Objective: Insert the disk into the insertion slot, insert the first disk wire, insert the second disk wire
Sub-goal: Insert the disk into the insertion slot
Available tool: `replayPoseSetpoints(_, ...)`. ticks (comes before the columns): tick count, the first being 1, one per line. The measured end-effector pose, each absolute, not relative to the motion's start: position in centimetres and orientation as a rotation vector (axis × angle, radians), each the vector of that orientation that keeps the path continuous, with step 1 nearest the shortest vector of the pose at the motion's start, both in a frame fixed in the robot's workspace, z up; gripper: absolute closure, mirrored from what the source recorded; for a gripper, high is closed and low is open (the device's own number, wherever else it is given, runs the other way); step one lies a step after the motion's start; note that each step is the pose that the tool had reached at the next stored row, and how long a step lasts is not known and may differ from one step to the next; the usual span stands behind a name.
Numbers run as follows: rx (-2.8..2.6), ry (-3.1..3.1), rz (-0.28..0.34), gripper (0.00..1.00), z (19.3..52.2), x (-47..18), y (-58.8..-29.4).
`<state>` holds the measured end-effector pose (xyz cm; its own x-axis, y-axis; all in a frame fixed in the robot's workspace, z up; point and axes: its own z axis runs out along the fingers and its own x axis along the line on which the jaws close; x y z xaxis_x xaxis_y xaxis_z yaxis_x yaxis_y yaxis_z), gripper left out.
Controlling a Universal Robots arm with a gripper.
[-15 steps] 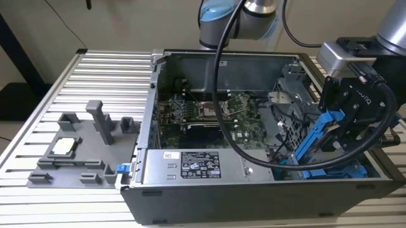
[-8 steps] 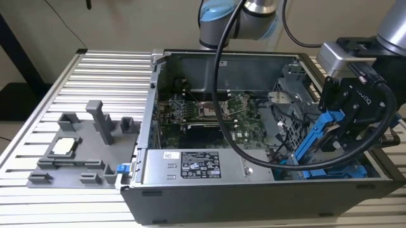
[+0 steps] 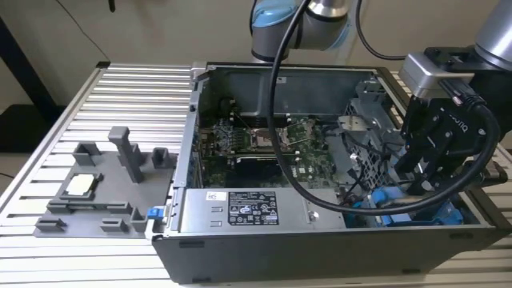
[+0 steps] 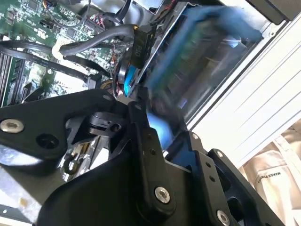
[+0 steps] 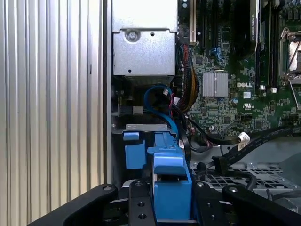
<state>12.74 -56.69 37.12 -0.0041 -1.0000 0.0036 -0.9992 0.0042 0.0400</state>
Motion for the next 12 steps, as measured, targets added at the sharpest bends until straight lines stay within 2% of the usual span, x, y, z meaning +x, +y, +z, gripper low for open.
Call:
replayPoseSetpoints(2,2.195,-2.204,-0.04,0.6,37.1,12.7,-56.7)
replayPoseSetpoints(3,2.195,-2.204,-0.04,0.53,37.1,12.7,-56.7)
replayPoseSetpoints(12,2.194,-2.203,-0.04,0.53,38.4,12.7,-56.7)
